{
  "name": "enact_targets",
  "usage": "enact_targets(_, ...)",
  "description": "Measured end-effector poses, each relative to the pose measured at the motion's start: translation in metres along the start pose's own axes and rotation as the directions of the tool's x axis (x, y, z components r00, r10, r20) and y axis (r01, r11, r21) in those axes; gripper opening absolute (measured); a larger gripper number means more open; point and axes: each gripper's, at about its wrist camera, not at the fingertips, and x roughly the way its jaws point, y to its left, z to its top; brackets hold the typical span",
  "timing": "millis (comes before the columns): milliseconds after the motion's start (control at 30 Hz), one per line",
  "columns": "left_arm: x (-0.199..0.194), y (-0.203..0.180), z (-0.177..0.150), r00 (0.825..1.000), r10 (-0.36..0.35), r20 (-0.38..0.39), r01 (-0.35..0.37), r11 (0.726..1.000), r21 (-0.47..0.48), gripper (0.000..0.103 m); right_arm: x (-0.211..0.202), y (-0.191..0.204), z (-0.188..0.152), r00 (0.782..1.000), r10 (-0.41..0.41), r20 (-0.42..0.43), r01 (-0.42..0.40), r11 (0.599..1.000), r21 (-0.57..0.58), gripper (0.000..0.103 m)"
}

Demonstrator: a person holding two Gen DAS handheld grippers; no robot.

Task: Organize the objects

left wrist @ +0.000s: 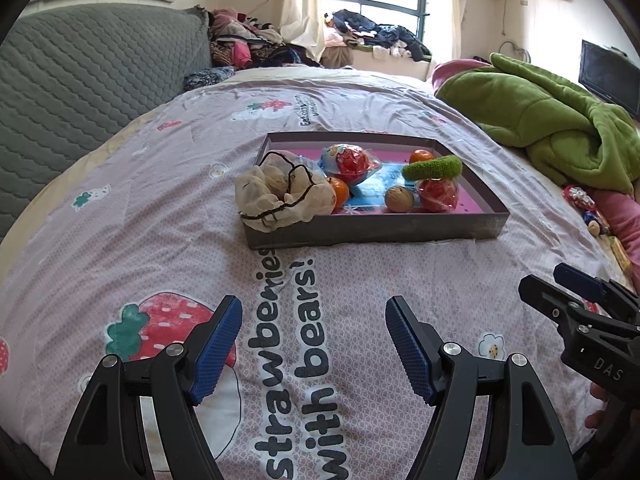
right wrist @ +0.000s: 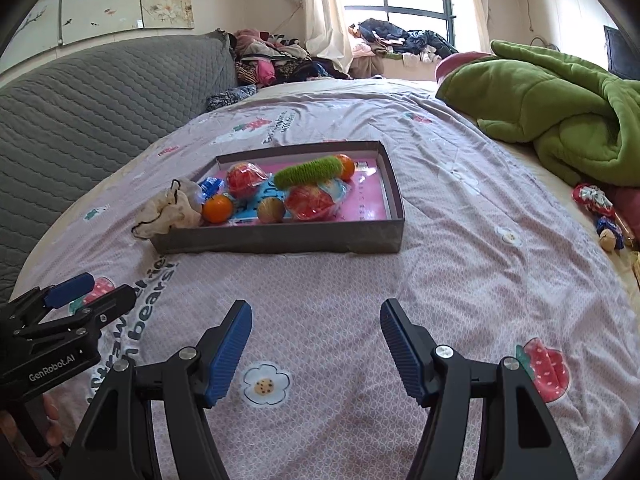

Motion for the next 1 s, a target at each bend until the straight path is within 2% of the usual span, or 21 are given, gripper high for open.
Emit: enact_targets(1000, 0.0052, 0.0003, -0.0045, 1.0, 0.03, -0.008, -0.03, 1.0, 0.001, 0.075, 0.003, 0.0039, -0.003, 1.0, -0.006, -0.009, 0.006, 1.0, -0.015, 0.066)
